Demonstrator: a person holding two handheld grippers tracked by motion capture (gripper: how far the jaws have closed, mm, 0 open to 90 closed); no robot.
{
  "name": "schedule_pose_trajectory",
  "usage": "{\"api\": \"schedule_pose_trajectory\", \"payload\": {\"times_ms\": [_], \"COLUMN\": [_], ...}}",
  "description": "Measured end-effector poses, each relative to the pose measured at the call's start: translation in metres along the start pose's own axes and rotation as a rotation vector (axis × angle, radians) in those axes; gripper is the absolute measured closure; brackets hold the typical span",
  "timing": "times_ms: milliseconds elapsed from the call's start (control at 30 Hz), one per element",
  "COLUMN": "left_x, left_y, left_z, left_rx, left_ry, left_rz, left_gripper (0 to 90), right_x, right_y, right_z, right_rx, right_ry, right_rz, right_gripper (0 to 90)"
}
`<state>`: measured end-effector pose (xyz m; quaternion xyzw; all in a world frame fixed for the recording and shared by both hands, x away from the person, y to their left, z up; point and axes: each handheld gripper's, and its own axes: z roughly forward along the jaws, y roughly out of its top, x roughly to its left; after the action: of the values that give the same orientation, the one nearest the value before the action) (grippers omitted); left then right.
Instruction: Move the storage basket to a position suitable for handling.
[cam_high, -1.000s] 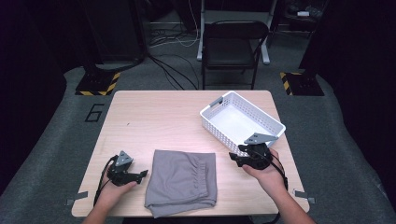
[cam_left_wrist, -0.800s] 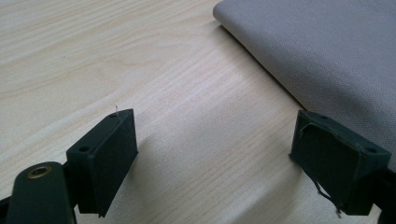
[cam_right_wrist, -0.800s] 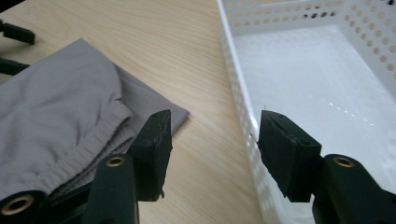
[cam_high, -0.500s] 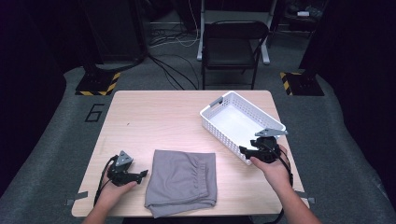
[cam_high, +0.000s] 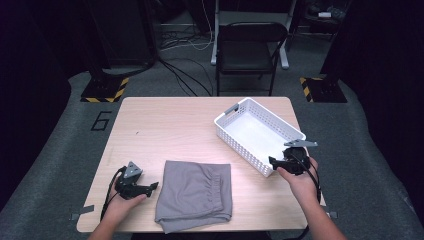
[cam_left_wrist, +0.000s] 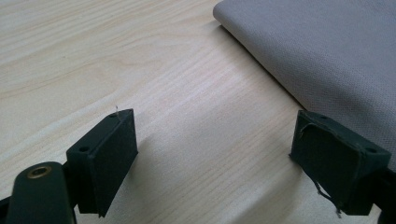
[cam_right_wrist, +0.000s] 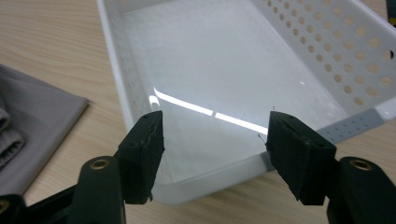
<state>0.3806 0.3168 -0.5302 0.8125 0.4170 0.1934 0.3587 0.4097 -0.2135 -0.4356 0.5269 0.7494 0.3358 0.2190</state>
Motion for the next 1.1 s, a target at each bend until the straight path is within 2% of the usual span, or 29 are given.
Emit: {"api": "schedule_pose_trajectory", "payload": {"times_ms": [133, 367, 400, 533, 600, 633, 667, 733, 867, 1100], "left_x": [0.000, 0.000, 0.000, 0.000, 0.000, 0.000, 0.000, 0.000, 0.000, 0.000], "left_y": [0.000, 0.000, 0.000, 0.000, 0.000, 0.000, 0.000, 0.000, 0.000, 0.000], "left_z": [0.000, 0.000, 0.000, -0.001, 0.000, 0.000, 0.000, 0.000, -0.001, 0.000], "left_rx": [-0.001, 0.002, 0.000, 0.011, 0.001, 0.005, 0.002, -0.001, 0.009, 0.000], "left_ry": [0.000, 0.000, 0.000, -0.004, 0.000, -0.002, -0.001, 0.000, -0.003, 0.000], "left_rz": [-0.001, 0.001, 0.000, 0.003, 0.001, 0.002, 0.001, -0.001, 0.002, 0.000], "left_gripper": [14.2, 14.2, 14.2, 14.2, 14.2, 14.2, 14.2, 14.2, 14.2, 14.2], "right_x": [-0.005, -0.010, -0.010, -0.013, -0.014, -0.013, -0.015, -0.014, -0.014, -0.018], "right_y": [-0.003, -0.007, -0.007, -0.008, -0.008, -0.008, -0.008, -0.007, -0.006, -0.006], "right_z": [0.000, 0.003, 0.004, 0.006, 0.008, 0.009, 0.010, 0.012, 0.015, 0.022], "right_rx": [0.003, 0.032, 0.041, 0.043, 0.045, 0.049, 0.051, 0.055, 0.069, 0.087], "right_ry": [-0.039, -0.070, -0.078, -0.068, -0.072, -0.078, -0.078, -0.090, -0.109, -0.108], "right_rz": [0.017, 0.039, 0.053, 0.091, 0.086, 0.102, 0.093, 0.115, 0.124, 0.166], "right_gripper": [29.7, 26.6, 25.9, 24.5, 23.7, 23.0, 22.0, 20.2, 17.5, 17.5]}}
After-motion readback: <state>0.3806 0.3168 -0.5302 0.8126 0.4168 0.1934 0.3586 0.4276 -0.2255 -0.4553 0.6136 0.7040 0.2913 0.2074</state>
